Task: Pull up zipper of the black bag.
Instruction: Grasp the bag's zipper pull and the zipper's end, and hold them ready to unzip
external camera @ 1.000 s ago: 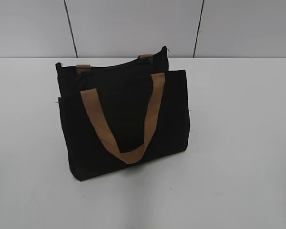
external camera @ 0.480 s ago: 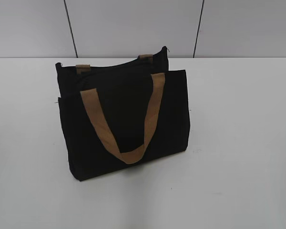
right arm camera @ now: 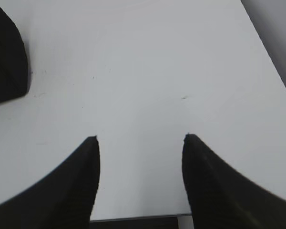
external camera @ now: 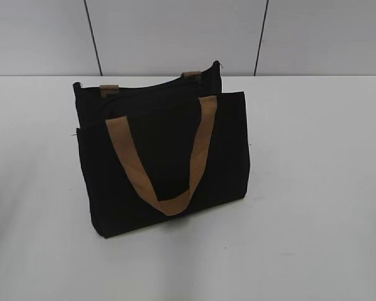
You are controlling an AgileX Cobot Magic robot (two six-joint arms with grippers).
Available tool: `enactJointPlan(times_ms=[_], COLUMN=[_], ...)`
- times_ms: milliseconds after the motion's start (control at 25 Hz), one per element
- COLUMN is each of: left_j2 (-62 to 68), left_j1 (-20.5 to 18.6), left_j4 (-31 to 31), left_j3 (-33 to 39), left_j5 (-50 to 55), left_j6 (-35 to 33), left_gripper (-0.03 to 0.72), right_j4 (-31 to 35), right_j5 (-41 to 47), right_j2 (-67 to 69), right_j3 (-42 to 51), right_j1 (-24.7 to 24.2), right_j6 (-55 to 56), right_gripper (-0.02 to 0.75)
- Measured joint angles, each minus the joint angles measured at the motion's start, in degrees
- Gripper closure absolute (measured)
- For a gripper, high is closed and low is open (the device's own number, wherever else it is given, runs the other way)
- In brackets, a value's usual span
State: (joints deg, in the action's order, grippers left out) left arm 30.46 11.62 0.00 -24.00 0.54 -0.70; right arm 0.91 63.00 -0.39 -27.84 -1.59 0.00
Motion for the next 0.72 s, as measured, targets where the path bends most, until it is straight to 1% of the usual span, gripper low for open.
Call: enactJointPlan(times_ms=[160, 280, 480, 600, 720], left_j2=[3.14, 5.91, 10.20, 14.35, 21.31], left_j1=[-0.01, -0.01, 0.21, 1.56, 3.37], left_j4=[0.50, 0.50, 1.18, 2.57, 3.17], left_j3=[8.10, 11.23, 12.09, 12.09, 12.09], left_j5=[-12.36, -15.43, -19.56, -22.91, -26.45], left_j6=[0.70, 3.36, 5.15, 5.48, 5.60], left_gripper=[0.445, 0.441, 0.437, 0.435, 0.434], right_j4=[0.00, 0.00, 0.00, 0.00, 0.00], right_j5=[0.00, 0.00, 0.00, 0.00, 0.00], right_j2=[0.00, 0.00, 0.00, 0.00, 0.00], right_j3=[0.00, 0.00, 0.00, 0.00, 0.00], right_j1=[0.00, 0.00, 0.00, 0.00, 0.00], right_j6=[0.00, 0.30, 0.00, 0.00, 0.00], right_gripper=[0.305, 0.305, 0.305, 0.305, 0.305])
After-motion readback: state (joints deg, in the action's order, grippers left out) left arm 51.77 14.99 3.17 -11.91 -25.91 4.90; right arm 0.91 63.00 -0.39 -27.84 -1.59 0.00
